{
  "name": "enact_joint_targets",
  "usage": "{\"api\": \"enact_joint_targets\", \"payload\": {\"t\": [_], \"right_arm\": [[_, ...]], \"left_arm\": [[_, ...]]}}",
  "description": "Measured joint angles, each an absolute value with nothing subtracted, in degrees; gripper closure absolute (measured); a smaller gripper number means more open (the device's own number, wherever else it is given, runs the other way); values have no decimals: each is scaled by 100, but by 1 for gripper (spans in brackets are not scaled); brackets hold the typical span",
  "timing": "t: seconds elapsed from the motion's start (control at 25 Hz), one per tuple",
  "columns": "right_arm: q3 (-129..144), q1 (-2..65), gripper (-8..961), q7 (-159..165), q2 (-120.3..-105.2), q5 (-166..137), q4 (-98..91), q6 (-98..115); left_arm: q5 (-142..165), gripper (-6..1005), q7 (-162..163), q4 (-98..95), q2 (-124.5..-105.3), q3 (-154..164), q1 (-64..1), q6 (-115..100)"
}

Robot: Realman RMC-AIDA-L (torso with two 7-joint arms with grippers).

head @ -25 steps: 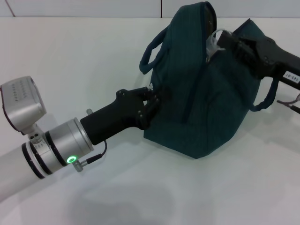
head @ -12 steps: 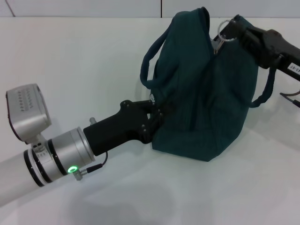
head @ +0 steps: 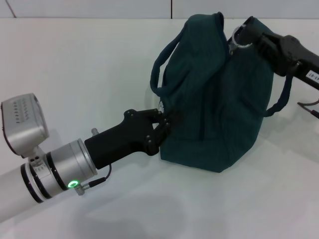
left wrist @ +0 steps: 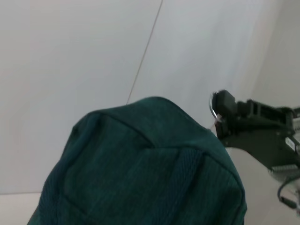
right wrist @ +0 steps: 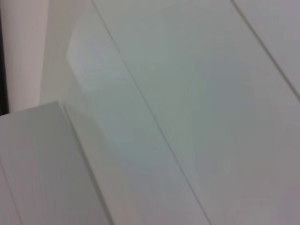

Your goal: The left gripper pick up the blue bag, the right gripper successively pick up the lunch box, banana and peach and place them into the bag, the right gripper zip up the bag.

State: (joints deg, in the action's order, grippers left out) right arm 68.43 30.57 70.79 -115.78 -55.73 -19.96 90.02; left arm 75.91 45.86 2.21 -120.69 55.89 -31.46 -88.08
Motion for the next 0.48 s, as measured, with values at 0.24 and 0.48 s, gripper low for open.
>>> {"api": "enact_joint_targets", "payload": {"t": [0.24, 0.48], "right_arm": [[6924, 3041, 946, 7029, -11573, -5593, -1994, 8991], [6925, 3005, 945, 7017, -11575, -5598, -1994, 9027]], "left_arm": [[7551, 900, 4662, 243, -12075, 5573, -3187, -9078], [7549, 815, 4747, 257, -12076, 5566, -3320, -9157]]}}
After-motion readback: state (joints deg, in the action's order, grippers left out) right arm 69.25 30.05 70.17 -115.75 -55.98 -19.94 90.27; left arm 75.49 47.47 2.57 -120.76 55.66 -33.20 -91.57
